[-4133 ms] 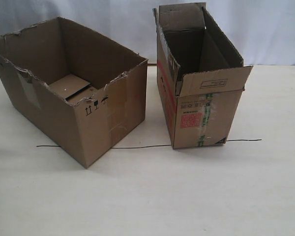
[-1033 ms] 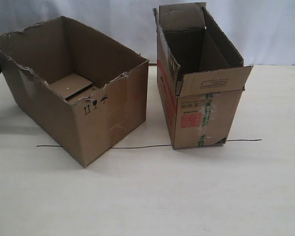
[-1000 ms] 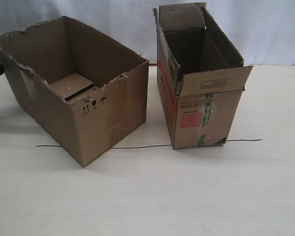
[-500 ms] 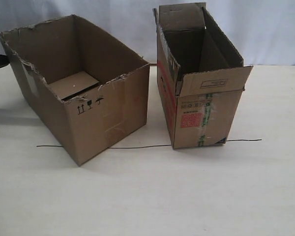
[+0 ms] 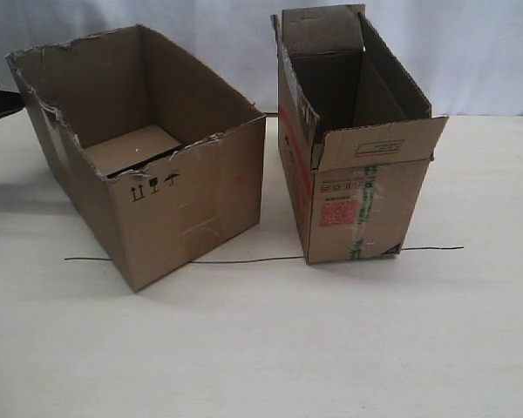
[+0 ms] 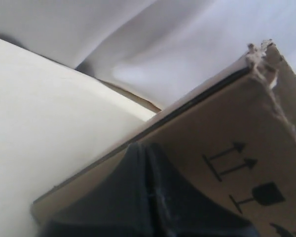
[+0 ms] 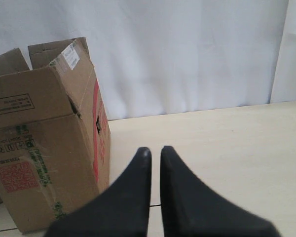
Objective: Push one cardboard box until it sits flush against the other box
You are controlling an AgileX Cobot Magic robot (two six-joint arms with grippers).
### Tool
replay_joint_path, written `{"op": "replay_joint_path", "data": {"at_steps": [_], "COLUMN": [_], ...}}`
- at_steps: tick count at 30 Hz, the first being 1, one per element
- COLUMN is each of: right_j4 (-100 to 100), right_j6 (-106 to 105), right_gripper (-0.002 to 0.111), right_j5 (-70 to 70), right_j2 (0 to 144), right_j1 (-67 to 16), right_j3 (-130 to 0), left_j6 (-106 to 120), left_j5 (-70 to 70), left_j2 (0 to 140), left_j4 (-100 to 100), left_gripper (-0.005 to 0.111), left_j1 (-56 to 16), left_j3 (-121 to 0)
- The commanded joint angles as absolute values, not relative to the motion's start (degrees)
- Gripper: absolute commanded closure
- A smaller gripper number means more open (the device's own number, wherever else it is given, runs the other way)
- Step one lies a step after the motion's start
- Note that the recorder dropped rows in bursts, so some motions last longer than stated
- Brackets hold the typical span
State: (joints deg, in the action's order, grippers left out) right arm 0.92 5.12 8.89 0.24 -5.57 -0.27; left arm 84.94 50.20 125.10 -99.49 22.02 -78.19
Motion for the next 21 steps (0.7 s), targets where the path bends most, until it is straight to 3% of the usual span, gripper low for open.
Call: {"op": "replay_joint_path", "data": {"at_steps": [1, 21], "right_j4": [0.8, 0.8], "right_j6": [5.2, 5.1], "right_gripper": [0.103, 0.103], "right_j5": [9.1, 9.1], "right_j2": [0.0, 0.0], "right_j1": [-5.5, -5.5], "right_j3": [0.0, 0.0], "left_j6": [82.9, 81.6], "left_j5": [53.1, 51.9], "left_j2": [126.9, 127.6], "left_j4": [-99.9, -99.9], "left_gripper": [0.107, 0.107], "left_j1": [21.9, 19.1], "left_j3": [-80.3, -83.5]}}
